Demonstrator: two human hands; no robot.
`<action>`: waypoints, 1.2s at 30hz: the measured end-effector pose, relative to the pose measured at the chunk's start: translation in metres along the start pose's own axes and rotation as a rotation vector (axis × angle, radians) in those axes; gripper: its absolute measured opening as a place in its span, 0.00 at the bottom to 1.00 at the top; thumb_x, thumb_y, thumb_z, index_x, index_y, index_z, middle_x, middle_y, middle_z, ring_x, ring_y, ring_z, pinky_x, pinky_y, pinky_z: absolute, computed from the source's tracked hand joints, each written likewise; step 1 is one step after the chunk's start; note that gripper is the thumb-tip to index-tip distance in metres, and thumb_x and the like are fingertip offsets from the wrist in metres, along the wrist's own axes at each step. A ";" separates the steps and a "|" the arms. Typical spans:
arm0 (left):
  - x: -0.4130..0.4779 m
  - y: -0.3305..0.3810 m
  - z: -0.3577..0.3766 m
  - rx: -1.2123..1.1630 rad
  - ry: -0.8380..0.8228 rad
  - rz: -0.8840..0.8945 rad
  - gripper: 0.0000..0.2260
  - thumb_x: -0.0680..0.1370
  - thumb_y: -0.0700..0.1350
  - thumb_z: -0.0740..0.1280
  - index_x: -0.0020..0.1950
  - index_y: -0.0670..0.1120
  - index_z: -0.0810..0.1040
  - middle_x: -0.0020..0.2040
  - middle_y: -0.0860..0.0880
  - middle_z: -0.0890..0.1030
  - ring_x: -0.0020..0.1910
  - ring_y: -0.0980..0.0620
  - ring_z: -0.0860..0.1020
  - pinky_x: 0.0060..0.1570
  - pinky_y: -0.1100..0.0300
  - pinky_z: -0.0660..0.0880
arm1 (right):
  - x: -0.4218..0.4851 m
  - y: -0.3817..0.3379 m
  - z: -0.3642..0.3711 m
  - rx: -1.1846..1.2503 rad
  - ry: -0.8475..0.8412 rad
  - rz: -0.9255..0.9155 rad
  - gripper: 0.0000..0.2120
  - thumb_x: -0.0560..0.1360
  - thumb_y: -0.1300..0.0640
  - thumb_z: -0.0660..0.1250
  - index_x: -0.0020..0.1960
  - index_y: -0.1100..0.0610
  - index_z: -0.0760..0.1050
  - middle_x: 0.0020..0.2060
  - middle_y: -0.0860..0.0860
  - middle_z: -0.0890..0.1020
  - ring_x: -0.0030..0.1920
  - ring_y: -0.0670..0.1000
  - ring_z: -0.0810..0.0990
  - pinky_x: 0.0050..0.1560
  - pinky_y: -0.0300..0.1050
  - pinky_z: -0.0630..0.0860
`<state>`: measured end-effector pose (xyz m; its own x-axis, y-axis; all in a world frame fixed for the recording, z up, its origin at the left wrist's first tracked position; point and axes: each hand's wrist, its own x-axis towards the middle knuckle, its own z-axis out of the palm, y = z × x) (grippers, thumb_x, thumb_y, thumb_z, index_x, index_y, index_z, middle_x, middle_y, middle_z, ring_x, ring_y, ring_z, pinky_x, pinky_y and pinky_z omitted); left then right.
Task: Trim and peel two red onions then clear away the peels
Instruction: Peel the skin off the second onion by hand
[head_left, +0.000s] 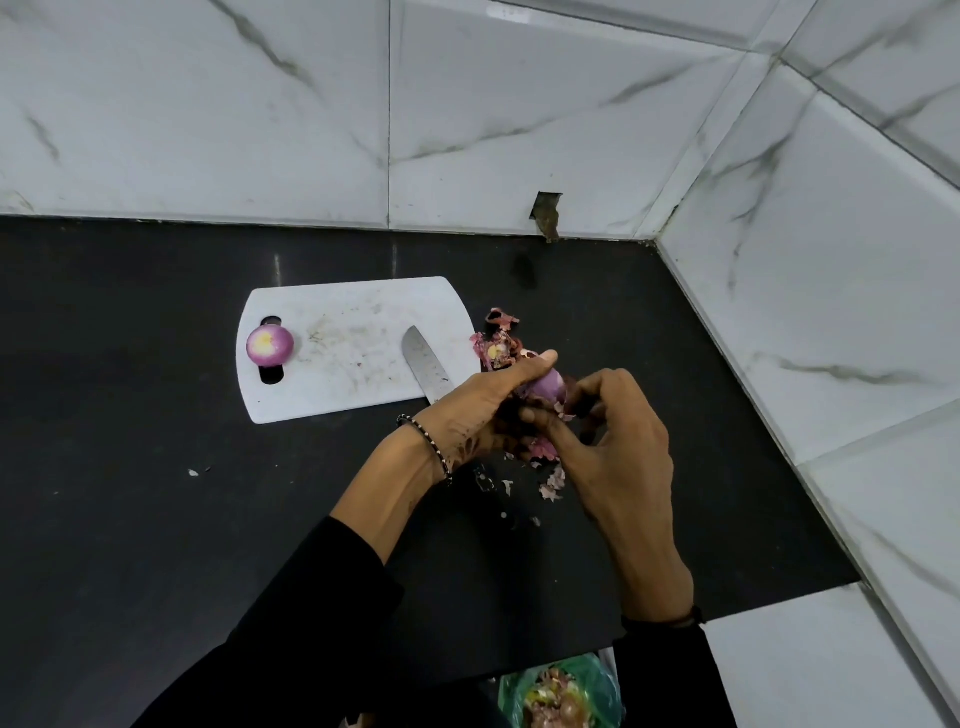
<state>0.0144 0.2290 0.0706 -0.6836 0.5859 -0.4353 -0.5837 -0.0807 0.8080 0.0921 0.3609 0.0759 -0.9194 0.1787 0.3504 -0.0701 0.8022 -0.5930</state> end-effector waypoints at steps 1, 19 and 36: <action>0.000 0.000 0.000 0.006 0.007 -0.005 0.17 0.77 0.60 0.66 0.44 0.46 0.82 0.29 0.50 0.76 0.27 0.55 0.75 0.35 0.59 0.74 | -0.001 0.000 0.000 0.023 0.007 0.023 0.18 0.70 0.42 0.75 0.47 0.51 0.72 0.42 0.42 0.74 0.39 0.41 0.74 0.33 0.33 0.69; 0.002 -0.001 -0.007 -0.016 0.146 -0.064 0.29 0.73 0.68 0.65 0.46 0.40 0.79 0.32 0.45 0.79 0.24 0.52 0.73 0.27 0.62 0.74 | -0.013 0.016 -0.005 0.108 0.036 0.097 0.06 0.76 0.57 0.73 0.52 0.52 0.78 0.44 0.42 0.81 0.44 0.41 0.81 0.43 0.35 0.80; 0.000 0.002 -0.008 -0.039 0.040 -0.163 0.28 0.77 0.68 0.57 0.41 0.43 0.76 0.28 0.47 0.73 0.22 0.53 0.66 0.23 0.65 0.66 | -0.005 0.008 -0.009 0.033 0.088 -0.039 0.09 0.78 0.59 0.70 0.58 0.55 0.80 0.50 0.45 0.81 0.48 0.44 0.80 0.46 0.36 0.78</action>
<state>0.0100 0.2228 0.0689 -0.5948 0.5614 -0.5753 -0.7041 -0.0185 0.7099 0.0997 0.3710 0.0759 -0.8783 0.1986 0.4349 -0.1188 0.7905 -0.6008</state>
